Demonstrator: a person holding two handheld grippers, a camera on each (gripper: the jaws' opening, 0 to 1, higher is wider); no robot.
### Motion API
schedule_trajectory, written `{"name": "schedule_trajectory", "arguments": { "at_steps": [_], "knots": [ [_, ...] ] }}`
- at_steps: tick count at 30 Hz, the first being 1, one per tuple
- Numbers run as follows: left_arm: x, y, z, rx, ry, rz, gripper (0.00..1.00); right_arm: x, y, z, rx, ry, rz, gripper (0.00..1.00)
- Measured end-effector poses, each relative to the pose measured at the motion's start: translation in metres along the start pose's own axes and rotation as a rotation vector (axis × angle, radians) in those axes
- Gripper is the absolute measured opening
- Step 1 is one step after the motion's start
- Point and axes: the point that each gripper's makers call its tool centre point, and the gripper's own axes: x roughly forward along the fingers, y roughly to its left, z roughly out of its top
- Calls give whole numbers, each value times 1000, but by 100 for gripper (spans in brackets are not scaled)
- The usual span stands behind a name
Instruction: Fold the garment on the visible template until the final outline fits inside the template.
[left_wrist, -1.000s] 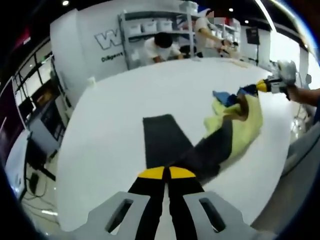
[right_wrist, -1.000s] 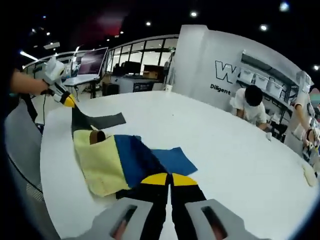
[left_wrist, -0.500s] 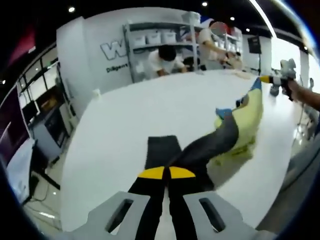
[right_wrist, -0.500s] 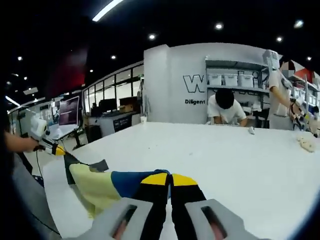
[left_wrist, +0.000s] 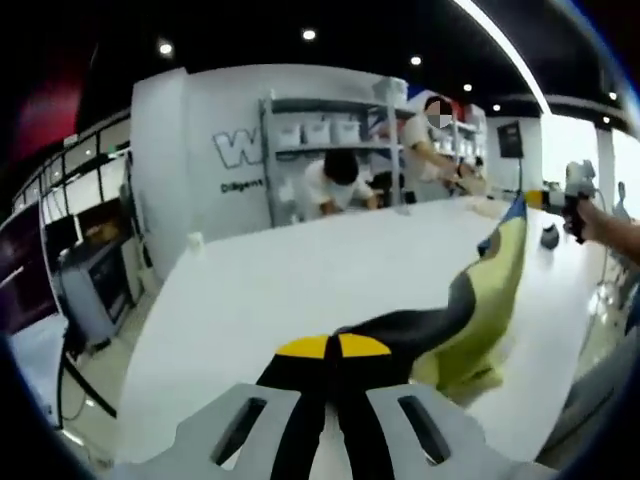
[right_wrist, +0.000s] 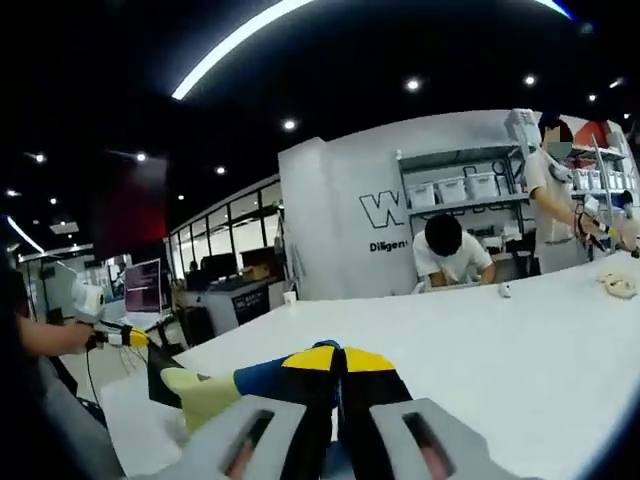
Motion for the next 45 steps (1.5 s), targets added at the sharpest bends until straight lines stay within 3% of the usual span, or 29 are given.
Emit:
{"name": "schedule_trajectory", "arguments": {
  "at_steps": [3,6,10,13,18,21,23,24,29,34,45],
  "knots": [
    [3,3,22,-58,-84,-7,3,-1,3,16,24,-40,9,0],
    [1,3,37,-68,-119,-9,3,-2,8,32,42,-80,33,0],
    [-1,-8,69,-87,-192,-39,3,-5,13,60,190,-182,102,0],
    [-3,-14,94,-114,-251,-66,3,-8,10,73,152,-204,113,0],
    [-9,-14,119,-141,-319,-80,3,-16,7,90,155,-243,126,0],
    [-15,-18,131,-92,-358,-80,3,-26,8,108,134,-281,138,0],
    [-17,-19,134,-39,-377,-86,3,-29,8,114,133,-300,145,0],
    [-18,-20,132,-87,-376,-99,3,-32,4,117,138,-314,157,0],
    [-21,-8,129,-94,-392,-74,3,-39,-10,117,133,-314,118,0],
    [-28,-11,137,-98,-419,-65,3,-45,-16,119,127,-316,96,0],
    [-37,-15,148,-83,-436,-71,3,-47,-4,122,121,-289,138,0]
  ]
}}
